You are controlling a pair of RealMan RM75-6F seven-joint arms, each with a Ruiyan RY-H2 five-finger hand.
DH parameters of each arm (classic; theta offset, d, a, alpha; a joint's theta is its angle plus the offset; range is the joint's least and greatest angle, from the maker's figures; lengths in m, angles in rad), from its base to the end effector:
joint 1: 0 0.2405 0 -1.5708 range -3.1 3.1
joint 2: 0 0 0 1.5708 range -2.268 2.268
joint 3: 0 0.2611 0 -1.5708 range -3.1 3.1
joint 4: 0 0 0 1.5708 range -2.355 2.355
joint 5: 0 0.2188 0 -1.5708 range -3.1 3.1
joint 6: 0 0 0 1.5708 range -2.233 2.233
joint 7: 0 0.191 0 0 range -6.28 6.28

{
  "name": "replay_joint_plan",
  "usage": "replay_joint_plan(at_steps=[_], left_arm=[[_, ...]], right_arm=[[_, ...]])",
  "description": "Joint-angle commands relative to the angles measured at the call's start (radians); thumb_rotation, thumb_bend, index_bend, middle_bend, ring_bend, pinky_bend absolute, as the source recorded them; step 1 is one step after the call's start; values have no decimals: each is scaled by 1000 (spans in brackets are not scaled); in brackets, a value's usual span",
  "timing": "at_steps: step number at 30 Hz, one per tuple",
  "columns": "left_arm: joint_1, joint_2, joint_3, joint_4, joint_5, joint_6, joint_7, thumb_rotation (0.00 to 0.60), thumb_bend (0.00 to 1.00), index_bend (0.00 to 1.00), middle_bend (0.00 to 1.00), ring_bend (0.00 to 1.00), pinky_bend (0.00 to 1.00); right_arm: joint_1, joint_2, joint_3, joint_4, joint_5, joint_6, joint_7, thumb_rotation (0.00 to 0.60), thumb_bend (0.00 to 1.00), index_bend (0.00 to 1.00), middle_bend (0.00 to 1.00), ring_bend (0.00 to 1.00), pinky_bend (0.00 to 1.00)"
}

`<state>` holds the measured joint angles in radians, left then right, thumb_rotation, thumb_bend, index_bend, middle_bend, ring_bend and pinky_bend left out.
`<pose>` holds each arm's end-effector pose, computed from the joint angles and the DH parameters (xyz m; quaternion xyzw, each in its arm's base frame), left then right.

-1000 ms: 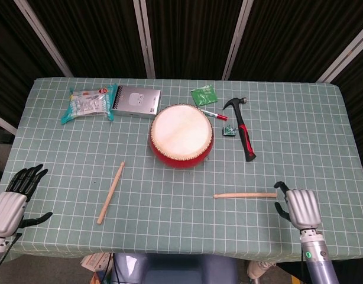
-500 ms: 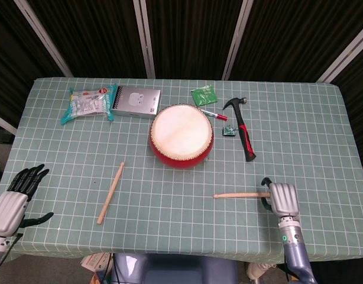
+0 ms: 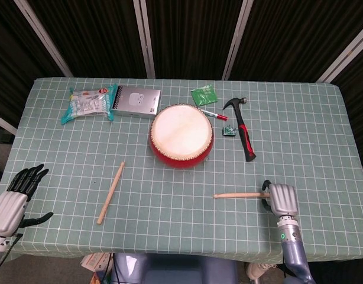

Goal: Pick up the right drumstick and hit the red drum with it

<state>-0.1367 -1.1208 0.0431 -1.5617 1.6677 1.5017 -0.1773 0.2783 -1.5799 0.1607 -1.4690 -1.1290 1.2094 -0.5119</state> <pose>-0.2974 0.2221 0.1308 -0.6413 -0.4003 -0.4377 0.4867 -0.2939 -0.2959 -0.0105 0.6283 -0.4395 0.2701 0.5824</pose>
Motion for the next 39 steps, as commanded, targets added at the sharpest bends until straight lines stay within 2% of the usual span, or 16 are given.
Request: replay_joint_plan(at_steps=[1,9,18,20,25,28,32,35,39], left_arm=[[0,0,0,-2,-2,-2,2,600,0,0,0,0,10],[1,0,1,2,-2,-1,-4,600,0,0,0,0,10],[0,3,0,-2,-7,-6,-8,600,0,0,0,0,10],[-1,3,0,-5,-8,-7,-7,600,0,0,0,0,10],[-2,3,-1,-6,-9,-9,-6,600,0,0,0,0,10],[-1,4,0,-6,-10,-9,-9,600,0,0,0,0,10],[0,4,0,-4,-9,-7,-10,600,0,0,0,0,10],[0,4,0,-5,-8,-7,-12,600,0,0,0,0,11],[0,4,0,-6,-8,-8,-11,600,0,0,0,0,10]], right_arm=[[6,-8,0,11,8,-4,4,600,329,477,991,1000,1000],[17,-23,-2,38,21,-4,9,600,328,477,991,1000,1000],[28,-45,2,71,90,-34,-7,600,329,481,991,1000,1000],[30,-48,0,75,101,-39,-14,600,336,530,991,1000,1000],[30,-38,2,51,96,-31,6,600,421,815,991,1000,1000],[30,-9,9,2,67,-11,30,600,462,892,995,1000,1000],[26,53,20,-95,42,16,43,600,469,907,996,1000,1000],[20,129,47,-212,36,45,56,600,470,915,997,1000,1000],[16,203,73,-308,53,61,53,600,470,922,998,1000,1000]])
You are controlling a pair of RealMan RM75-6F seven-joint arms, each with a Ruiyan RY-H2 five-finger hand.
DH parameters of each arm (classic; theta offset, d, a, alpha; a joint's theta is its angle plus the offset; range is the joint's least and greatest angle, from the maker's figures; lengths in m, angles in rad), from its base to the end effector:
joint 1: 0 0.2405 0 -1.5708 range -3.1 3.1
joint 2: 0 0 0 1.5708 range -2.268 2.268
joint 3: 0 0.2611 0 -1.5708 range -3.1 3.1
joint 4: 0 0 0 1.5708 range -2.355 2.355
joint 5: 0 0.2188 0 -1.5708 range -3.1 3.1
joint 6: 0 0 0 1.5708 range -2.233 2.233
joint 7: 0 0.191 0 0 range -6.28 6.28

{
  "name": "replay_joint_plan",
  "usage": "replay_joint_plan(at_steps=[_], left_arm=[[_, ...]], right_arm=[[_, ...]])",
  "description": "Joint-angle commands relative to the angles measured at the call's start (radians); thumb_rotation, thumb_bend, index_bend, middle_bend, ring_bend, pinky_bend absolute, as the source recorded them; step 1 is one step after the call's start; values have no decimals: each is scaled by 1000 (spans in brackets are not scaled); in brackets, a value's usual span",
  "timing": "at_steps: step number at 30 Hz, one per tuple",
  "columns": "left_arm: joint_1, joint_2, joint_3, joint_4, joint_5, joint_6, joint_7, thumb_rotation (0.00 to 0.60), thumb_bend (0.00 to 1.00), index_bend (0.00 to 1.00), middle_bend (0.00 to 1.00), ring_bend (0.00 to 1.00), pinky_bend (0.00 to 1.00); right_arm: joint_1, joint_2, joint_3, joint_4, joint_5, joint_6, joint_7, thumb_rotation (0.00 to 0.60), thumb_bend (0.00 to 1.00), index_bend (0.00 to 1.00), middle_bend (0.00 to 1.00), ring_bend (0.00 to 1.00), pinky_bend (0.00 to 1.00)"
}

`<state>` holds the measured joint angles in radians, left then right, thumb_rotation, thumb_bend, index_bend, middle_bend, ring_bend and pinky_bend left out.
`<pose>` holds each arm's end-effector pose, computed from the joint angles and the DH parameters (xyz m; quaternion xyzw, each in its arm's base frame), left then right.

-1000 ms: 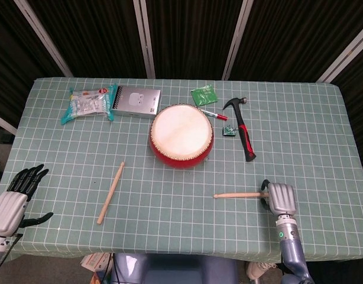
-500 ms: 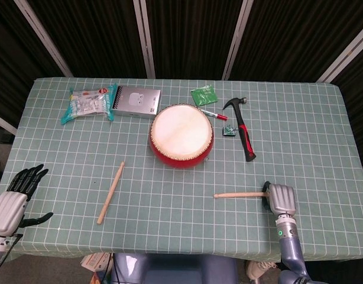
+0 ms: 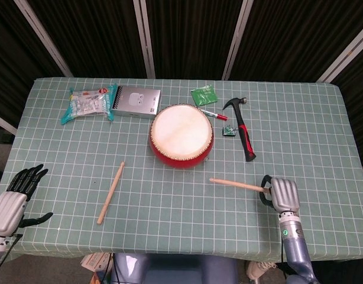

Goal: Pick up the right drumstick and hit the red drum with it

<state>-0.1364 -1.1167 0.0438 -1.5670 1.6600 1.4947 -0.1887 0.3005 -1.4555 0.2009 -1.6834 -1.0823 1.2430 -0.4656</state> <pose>-0.2987 0.2220 0.1310 -0.6377 -0.4081 -0.4371 0.4855 -0.2621 -0.3052 0.0279 0.5940 -0.4700 0.3275 0.5647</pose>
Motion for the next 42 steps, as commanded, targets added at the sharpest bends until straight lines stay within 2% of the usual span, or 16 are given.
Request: replay_joint_plan(at_steps=[1,9,17,27,32,39,42], left_arm=[[-1,0,0,-2,0,-1,1,600,0,0,0,0,10],[-2,4,-1,-5,-4,-7,-2,600,0,0,0,0,10],[-5,12,3,-11,-10,-19,-11,600,0,0,0,0,10],[-9,31,4,-28,-26,-40,-32,600,0,0,0,0,10],[-22,54,7,-48,-51,-85,-66,600,0,0,0,0,10],[-29,67,6,-67,-64,-106,-83,600,0,0,0,0,10],[-31,71,5,-74,-68,-112,-91,600,0,0,0,0,10]], right_arm=[[-7,93,39,-111,10,31,8,600,471,922,998,1000,1000],[-10,244,142,-288,104,61,60,600,479,939,1000,1000,1000],[52,320,242,-352,237,55,43,600,482,939,1000,1000,1000],[254,254,286,-325,406,34,-126,600,483,939,1000,1000,1000],[399,166,291,-208,523,6,-225,600,483,939,1000,1000,1000],[469,130,271,-149,576,4,-266,600,483,939,1000,1000,1000],[489,126,283,-131,601,3,-259,600,483,939,1000,1000,1000]])
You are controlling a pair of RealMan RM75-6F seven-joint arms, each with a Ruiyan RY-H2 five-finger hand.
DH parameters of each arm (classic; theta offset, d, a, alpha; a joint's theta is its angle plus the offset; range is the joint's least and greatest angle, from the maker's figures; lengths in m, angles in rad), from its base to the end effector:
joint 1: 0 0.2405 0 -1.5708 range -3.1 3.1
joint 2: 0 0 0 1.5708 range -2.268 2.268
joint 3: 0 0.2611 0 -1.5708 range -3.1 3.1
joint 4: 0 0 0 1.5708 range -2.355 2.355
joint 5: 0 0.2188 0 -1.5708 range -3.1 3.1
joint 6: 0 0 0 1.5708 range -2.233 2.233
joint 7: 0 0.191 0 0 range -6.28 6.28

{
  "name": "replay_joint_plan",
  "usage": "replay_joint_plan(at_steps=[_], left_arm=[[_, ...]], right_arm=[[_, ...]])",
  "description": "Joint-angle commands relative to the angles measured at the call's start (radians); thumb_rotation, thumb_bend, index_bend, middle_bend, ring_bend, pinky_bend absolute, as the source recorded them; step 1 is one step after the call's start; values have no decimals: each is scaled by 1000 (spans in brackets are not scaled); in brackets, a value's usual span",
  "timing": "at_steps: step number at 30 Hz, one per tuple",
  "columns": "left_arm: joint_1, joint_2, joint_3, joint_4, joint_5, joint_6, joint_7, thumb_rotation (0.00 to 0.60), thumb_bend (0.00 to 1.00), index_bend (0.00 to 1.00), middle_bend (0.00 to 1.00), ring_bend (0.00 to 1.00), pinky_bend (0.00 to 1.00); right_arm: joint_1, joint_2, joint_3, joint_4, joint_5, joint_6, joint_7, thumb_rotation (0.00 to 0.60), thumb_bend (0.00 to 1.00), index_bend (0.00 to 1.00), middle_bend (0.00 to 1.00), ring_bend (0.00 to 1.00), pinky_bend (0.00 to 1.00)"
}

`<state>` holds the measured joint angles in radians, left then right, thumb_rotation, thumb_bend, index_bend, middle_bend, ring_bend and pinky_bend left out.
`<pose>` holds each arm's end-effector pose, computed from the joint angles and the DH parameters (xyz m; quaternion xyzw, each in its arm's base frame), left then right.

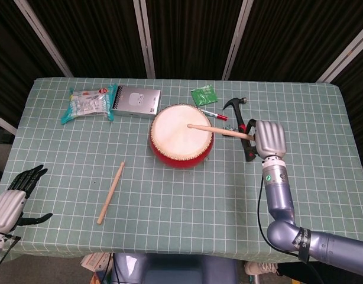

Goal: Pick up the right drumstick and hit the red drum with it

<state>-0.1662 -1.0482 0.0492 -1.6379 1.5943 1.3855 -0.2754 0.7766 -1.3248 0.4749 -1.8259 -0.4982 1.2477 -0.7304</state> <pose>-0.3049 0.2286 0.1331 -0.6210 -0.4722 -0.4171 0.4662 -0.1260 -0.4308 0.0949 0.5751 -0.4512 0.3665 0.5756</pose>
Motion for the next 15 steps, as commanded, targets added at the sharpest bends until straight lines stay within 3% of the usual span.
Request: replay_joint_plan(at_steps=[1,10,15], left_arm=[[-1,4,0,-3,-3,-4,-7,600,0,0,0,0,10],[-6,12,-4,-14,-15,-18,-26,600,0,0,0,0,10],[-9,13,-4,-18,-15,-24,-31,600,0,0,0,0,10]], right_arm=[[17,-5,17,15,24,-1,16,600,484,939,1000,1000,1000],[15,-6,137,6,14,21,231,600,484,939,1000,1000,1000],[3,-47,178,23,6,33,374,600,483,939,1000,1000,1000]])
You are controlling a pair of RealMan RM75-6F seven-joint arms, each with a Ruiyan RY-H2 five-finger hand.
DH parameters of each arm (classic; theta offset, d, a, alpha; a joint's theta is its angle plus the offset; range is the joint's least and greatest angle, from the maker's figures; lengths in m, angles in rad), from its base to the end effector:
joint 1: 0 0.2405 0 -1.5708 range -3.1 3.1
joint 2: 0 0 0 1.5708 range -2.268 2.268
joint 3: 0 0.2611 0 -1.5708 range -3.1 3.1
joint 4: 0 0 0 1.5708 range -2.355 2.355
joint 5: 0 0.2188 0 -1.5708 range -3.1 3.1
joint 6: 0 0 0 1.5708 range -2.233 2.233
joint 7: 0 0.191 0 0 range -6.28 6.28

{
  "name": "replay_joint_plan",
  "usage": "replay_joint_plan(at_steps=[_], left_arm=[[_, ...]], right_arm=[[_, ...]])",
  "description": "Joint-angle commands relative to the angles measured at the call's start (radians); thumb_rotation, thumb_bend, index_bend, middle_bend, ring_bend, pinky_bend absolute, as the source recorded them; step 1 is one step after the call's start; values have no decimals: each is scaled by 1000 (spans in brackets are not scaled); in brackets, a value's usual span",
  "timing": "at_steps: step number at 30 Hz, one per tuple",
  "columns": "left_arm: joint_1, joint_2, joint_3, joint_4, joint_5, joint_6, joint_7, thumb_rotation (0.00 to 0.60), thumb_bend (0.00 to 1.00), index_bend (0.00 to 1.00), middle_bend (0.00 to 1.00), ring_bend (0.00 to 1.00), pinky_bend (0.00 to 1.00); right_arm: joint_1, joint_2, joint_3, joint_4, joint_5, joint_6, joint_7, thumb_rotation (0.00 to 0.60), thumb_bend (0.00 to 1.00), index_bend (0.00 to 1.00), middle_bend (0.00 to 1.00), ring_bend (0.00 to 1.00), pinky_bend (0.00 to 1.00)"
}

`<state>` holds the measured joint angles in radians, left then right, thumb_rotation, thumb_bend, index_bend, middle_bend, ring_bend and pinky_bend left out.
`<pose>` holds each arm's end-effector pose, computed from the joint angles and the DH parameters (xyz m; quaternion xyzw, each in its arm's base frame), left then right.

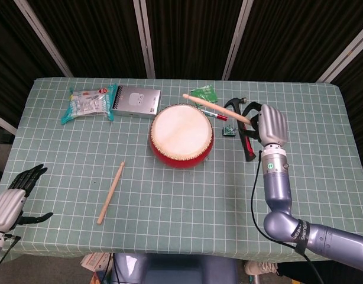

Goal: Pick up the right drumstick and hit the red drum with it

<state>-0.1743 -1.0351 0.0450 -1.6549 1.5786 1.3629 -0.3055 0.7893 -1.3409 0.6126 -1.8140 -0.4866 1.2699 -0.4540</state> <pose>-0.3045 0.2314 0.1338 -0.6123 -0.4883 -0.4187 0.4597 -0.0987 -0.4485 0.1244 0.4609 -0.5224 0.5001 0.5144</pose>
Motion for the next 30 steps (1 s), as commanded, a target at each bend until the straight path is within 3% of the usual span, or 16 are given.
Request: replay_joint_plan(at_steps=[1,5,8,13,16,18,20,22,24,30], left_arm=[[-1,0,0,-1,1,-2,-2,600,0,0,0,0,10],[-3,0,1,-2,0,-6,-3,600,0,0,0,0,10],[-4,0,0,-1,-2,-11,-8,600,0,0,0,0,10],[-9,1,-2,-4,-9,-22,-13,600,0,0,0,0,10],[-9,3,-2,-8,-10,-23,-15,600,0,0,0,0,10],[-10,5,-2,-11,-11,-24,-14,600,0,0,0,0,10],[-9,6,-3,-14,-14,-25,-17,600,0,0,0,0,10],[-9,7,-5,-17,-18,-25,-17,600,0,0,0,0,10],[-8,7,-4,-17,-20,-26,-17,600,0,0,0,0,10],[-9,6,-3,-22,-19,-29,-12,600,0,0,0,0,10]], right_arm=[[-8,-40,38,19,3,5,109,600,484,939,1000,1000,1000],[17,-81,-22,81,1,-16,82,600,483,939,1000,1000,1000],[52,-127,-107,152,-23,-29,4,600,485,939,1000,1000,1000],[137,-225,-298,313,-96,-12,-269,600,489,939,1000,1000,1000],[178,-254,-425,400,-214,11,-451,600,490,939,1000,1000,1000],[182,-259,-454,424,-275,25,-478,600,489,939,1000,1000,1000],[162,-258,-404,405,-274,45,-402,600,490,939,1000,1000,1000],[132,-241,-291,346,-205,61,-281,600,490,939,1000,1000,1000],[112,-205,-212,291,-161,72,-222,600,490,939,1000,1000,1000],[52,-88,-73,167,-148,111,-90,600,490,939,1000,1000,1000]])
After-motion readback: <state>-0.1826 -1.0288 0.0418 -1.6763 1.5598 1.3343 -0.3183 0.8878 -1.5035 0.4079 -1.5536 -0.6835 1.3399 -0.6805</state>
